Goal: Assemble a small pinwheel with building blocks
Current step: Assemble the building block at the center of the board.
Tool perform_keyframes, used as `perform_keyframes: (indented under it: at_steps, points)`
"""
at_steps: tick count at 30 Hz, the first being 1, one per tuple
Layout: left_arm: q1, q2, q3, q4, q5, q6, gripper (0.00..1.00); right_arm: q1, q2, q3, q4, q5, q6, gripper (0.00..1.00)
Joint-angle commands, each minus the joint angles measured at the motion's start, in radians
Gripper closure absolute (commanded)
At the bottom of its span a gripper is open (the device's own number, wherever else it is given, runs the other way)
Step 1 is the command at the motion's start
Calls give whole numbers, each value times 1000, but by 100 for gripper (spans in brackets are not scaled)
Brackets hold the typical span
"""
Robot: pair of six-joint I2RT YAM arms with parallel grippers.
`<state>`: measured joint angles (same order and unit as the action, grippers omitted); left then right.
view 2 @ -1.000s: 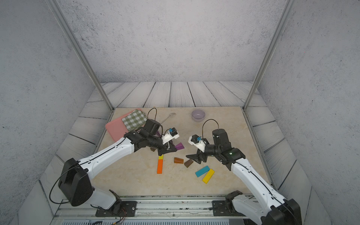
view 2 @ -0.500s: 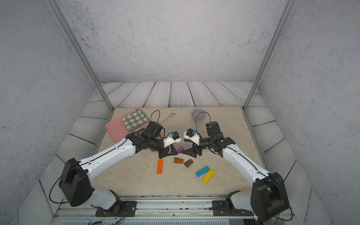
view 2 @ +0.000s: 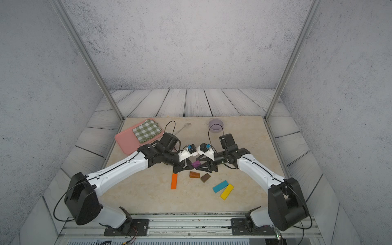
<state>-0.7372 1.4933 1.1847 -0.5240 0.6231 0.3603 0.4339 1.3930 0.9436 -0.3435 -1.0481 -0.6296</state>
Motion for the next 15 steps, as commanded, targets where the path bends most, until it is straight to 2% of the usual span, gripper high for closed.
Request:
perform_keyframes:
  at_steps: [1,5,7,8,10,12,15]
  points:
    - [-5,-5,12,-16,-2,16,100,6,23,20,-22,-22,-13,53]
    - [-5,-13,8,-10,-5,15,100,6,27,23,-33,8,-19,70]
    - [-5,-19,1,2,-4,9,98,6,29,26,-27,27,-12,74]
    - [-5,-23,-3,9,-5,5,92,4,30,28,-21,30,-6,80]
    - [-5,-35,-10,23,-17,-15,71,3,33,39,-25,40,-5,83]
    - [-6,-55,-18,35,-35,-32,60,1,35,40,-11,63,-2,84]
    - [-4,-112,-45,70,-88,-72,27,-37,38,38,4,81,-2,87]
